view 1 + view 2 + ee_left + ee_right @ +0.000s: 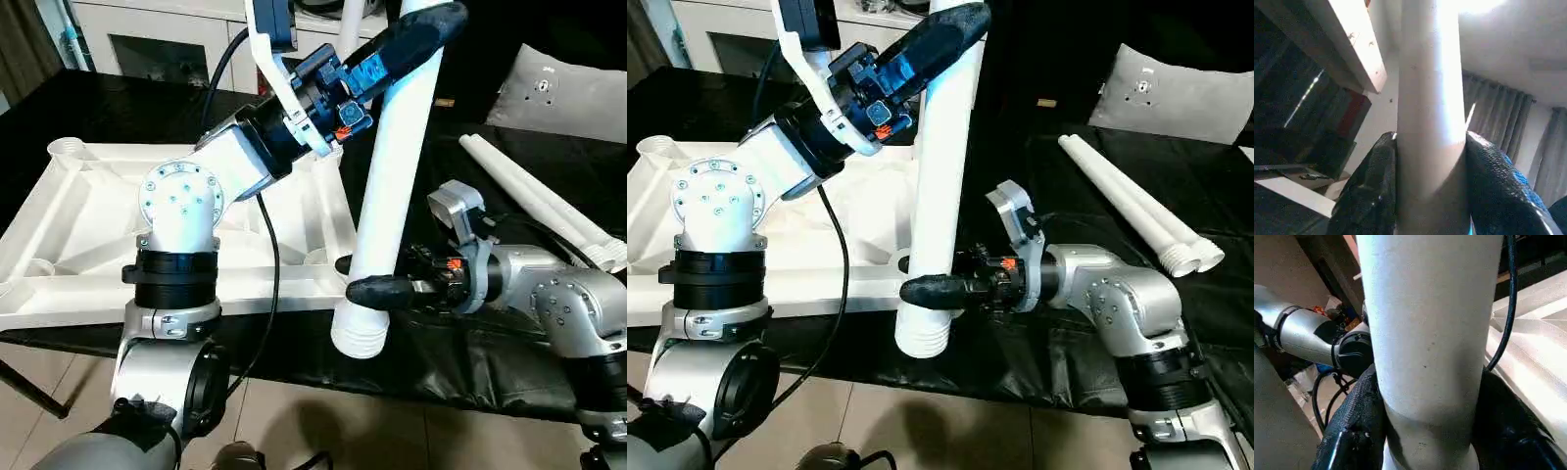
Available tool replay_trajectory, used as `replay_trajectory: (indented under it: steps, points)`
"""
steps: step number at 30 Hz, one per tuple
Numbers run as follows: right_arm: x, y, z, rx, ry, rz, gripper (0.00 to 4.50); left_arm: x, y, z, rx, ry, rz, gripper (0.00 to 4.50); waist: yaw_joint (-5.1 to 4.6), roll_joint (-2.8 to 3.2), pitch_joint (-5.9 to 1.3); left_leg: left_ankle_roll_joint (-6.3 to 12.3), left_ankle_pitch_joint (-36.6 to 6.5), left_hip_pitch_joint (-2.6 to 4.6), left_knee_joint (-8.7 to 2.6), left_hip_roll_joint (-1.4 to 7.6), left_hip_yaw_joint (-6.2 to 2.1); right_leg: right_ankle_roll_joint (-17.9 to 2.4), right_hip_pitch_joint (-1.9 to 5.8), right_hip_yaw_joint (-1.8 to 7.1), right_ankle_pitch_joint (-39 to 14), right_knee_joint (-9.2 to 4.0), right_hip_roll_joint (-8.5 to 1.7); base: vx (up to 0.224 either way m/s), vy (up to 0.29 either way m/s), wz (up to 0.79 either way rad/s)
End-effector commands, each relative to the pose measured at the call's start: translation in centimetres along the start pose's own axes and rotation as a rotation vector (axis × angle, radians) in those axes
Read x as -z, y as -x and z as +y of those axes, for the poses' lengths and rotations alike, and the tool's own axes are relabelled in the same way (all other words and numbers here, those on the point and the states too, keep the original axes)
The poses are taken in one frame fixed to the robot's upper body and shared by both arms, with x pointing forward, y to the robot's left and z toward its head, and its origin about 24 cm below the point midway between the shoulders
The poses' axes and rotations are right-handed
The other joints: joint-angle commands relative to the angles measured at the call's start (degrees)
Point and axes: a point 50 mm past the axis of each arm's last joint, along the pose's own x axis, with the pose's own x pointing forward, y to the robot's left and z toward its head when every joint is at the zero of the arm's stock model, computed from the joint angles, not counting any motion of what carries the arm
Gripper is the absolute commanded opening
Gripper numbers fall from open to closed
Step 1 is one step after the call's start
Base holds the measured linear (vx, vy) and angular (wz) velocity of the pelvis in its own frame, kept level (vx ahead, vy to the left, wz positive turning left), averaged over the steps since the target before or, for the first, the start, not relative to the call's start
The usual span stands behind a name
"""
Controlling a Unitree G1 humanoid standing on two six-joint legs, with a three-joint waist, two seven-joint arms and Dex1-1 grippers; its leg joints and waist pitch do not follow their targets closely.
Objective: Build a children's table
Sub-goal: Insert table leg to table base
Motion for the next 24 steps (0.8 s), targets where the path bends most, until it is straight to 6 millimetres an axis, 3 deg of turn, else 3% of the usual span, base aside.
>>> replay_trajectory:
  steps: [1,10,11,12,13,20,22,24]
  points:
    - [0.2,-0.4,-0.1,-0.011,-0.012,0.023,1.98,-0.6,-0.9,-0.7,0.032,-0.06,-0.01,1.61,0.05,-0.64,-4.63,0.26,-4.93,1.06,-3.22,2.28,-0.63,-10.53,3.06,2.69,-3.07,-4.45,-4.08,0.0,0.0,0.0]
    - [0.3,-0.1,-0.3,0.038,-0.006,-0.015,1.91,0.0,0.1,0.0,-0.048,-0.114,0.044,1.61,-0.03,-0.57,-4.65,0.23,-4.96,1.08,-3.27,2.3,-0.7,-10.56,3.06,2.67,-2.84,-4.41,-4.05,0.0,0.0,0.0]
    - [0.4,0.0,-0.3,0.048,-0.004,-0.018,1.91,0.1,0.3,0.2,-0.05,-0.115,0.057,1.61,0.0,-0.13,-4.66,0.1,-5.09,1.08,-3.27,2.3,-0.73,-10.6,3.0,2.67,-2.88,-4.37,-4.09,0.0,0.0,0.0]
    - [0.4,0.0,-0.4,0.056,-0.003,-0.021,1.91,0.3,0.5,0.3,-0.048,-0.113,0.066,1.61,-0.06,-0.33,-4.69,-0.02,-5.1,1.11,-3.27,2.3,-0.68,-10.55,3.01,2.68,-2.57,-4.44,-4.05,0.0,0.0,0.0]
    - [0.4,0.1,-0.4,0.065,-0.001,-0.025,1.91,0.5,0.8,0.4,-0.049,-0.114,0.078,2.17,-0.07,-0.23,-4.69,-0.08,-5.13,1.11,-3.28,2.26,-0.71,-10.59,3.03,2.67,-2.47,-4.38,-4.02,0.0,0.0,0.0]
    - [0.8,0.7,-0.5,0.125,0.006,-0.038,1.91,1.1,2.4,0.5,-0.049,-0.12,0.132,2.31,-0.28,0.12,-4.62,-0.94,-6.98,1.26,-3.56,2.38,-0.83,-10.35,2.97,2.66,-3.5,-4.46,-4.04,0.0,0.0,0.0]
    - [0.9,0.8,-0.5,0.135,0.009,-0.041,1.89,1.1,2.6,0.5,-0.052,-0.122,0.138,2.73,-0.26,0.21,-4.62,-1.24,-7.44,1.35,-3.53,2.4,-0.72,-10.48,2.88,2.72,-4.45,-4.59,-4.12,0.0,0.0,0.0]
    - [0.8,0.9,-0.6,0.155,0.021,-0.047,1.89,1.0,3.0,0.5,-0.054,-0.122,0.142,2.73,-0.29,0.19,-4.66,-1.52,-7.43,1.34,-3.6,2.39,-0.79,-10.54,2.88,2.68,-4.52,-4.49,-4.06,0.0,0.0,0.0]
